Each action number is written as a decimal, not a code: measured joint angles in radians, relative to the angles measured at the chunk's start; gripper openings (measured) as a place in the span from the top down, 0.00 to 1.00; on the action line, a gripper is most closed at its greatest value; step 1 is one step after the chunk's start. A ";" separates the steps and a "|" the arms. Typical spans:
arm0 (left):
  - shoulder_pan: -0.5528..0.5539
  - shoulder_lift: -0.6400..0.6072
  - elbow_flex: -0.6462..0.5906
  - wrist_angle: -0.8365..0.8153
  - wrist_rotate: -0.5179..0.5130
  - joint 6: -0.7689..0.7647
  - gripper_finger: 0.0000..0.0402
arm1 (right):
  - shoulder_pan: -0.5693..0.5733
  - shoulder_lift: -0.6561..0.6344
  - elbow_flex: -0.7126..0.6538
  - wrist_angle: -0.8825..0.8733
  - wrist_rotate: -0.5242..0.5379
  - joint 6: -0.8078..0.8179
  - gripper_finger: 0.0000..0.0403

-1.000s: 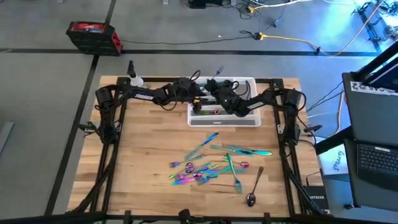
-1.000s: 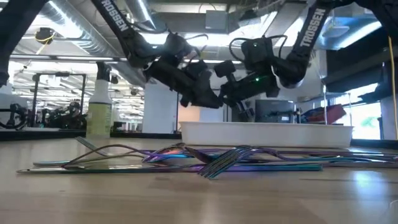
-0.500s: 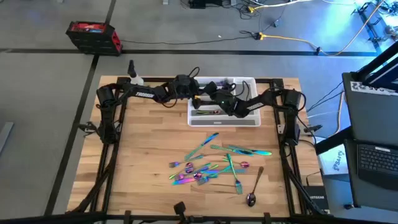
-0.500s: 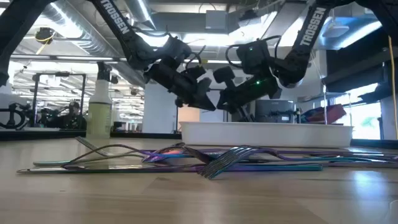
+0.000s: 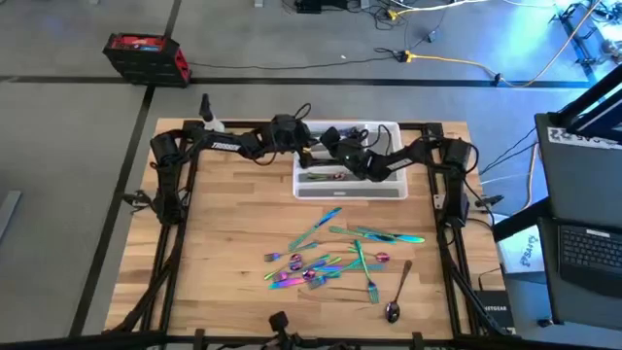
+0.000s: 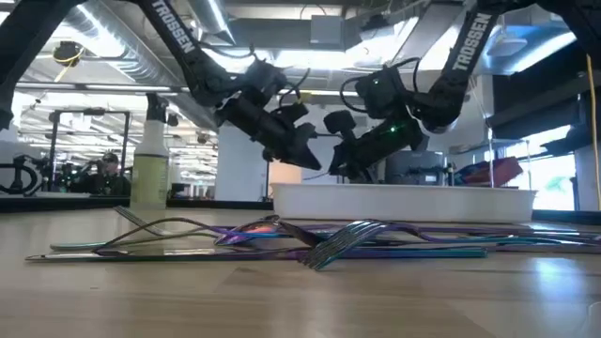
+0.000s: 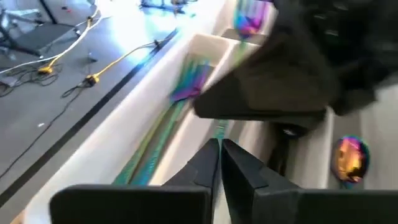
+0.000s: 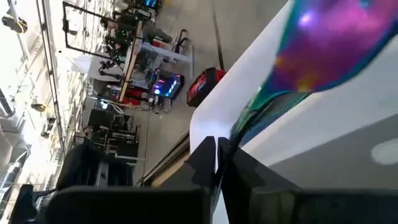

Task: Sort silverware
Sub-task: Put the blue fork on the white silverware tray

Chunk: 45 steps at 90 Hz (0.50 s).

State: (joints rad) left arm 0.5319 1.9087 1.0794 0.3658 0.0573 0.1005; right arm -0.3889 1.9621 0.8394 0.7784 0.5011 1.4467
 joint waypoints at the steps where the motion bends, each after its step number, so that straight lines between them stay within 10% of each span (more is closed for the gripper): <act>1: 0.000 -0.001 0.000 0.000 0.001 0.004 0.99 | 0.000 0.000 0.000 0.000 0.000 0.000 1.00; 45: 0.079 -0.056 0.000 0.018 0.002 0.016 0.99 | -0.006 0.000 0.000 0.003 -0.001 0.011 0.86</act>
State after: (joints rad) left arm 0.6105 1.8526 1.0790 0.3837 0.0591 0.1162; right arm -0.3950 1.9621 0.8394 0.7811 0.5005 1.4574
